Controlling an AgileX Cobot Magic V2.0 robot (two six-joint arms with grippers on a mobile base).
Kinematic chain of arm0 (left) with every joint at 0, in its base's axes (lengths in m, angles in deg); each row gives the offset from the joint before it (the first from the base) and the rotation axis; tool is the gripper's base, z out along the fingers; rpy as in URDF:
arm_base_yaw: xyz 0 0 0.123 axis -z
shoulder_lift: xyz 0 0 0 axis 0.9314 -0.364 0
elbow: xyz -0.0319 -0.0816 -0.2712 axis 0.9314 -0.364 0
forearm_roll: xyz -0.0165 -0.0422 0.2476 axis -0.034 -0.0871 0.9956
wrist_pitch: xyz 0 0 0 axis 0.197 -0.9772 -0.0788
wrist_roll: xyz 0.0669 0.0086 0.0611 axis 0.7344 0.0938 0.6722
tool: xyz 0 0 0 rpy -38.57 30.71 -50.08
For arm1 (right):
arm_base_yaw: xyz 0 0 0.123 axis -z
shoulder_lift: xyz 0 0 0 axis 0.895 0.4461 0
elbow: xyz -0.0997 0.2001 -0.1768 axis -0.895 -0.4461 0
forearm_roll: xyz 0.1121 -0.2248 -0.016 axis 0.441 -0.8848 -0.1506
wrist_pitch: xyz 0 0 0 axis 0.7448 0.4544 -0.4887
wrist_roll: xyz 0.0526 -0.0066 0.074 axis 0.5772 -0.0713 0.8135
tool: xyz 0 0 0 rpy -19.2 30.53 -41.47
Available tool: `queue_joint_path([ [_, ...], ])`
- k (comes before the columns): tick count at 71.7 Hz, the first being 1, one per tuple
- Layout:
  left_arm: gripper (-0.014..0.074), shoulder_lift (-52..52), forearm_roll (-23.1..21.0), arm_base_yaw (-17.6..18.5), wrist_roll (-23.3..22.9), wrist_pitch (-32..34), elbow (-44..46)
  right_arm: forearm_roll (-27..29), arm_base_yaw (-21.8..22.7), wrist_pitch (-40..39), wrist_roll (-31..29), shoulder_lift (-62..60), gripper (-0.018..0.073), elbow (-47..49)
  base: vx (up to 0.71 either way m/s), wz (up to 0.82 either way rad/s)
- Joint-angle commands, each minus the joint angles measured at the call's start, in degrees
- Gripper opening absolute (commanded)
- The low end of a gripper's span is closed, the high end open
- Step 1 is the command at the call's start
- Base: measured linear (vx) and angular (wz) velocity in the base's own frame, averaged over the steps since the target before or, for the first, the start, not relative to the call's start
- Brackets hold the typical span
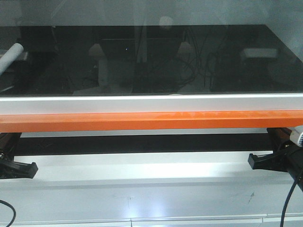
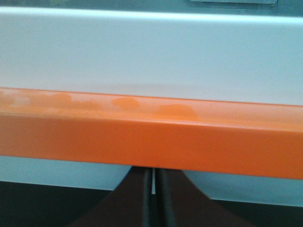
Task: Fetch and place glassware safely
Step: 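Hold the orange handle with both grippers and begin lifting the sash, then raise the sash upward with both grippers to open the hood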
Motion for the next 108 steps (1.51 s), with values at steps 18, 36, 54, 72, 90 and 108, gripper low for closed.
queue_joint_path([
  [18, -0.0007, 1.3, -0.4, 0.0, -0.6, 13.6, 5.2, -1.9, -0.1, -13.7, -0.3, -4.5, -0.0001, 3.6, 0.00, 0.00],
  [36, -0.0007, 1.3, -0.4, 0.0, -2.4, 15.3, 5.2, -1.8, -0.1, -12.7, -0.3, -5.8, -0.0001, 3.6, 0.00, 0.00],
  [54, -0.0007, 1.3, 0.4, 0.0, -3.2, 11.9, 9.1, -1.9, -0.1, -10.4, 0.1, -5.8, -0.0001, 7.0, 0.00, 0.01],
  [72, -0.0007, 1.3, 1.8, 0.0, -3.1, 10.3, 13.3, -2.2, -0.1, -9.3, 0.1, -5.8, -0.0001, 9.4, -0.02, 0.05],
  [90, -0.0007, 1.3, 4.2, 0.0, -3.1, 7.5, 17.0, -2.1, -0.1, -9.8, -1.4, -6.3, -0.0001, 9.7, -0.03, 0.07],
  [108, -0.0007, 1.3, 4.2, 0.0, -3.3, 9.2, 17.2, 0.6, -0.1, -9.8, -5.2, -10.3, -0.0001, 9.7, -0.02, 0.04],
])
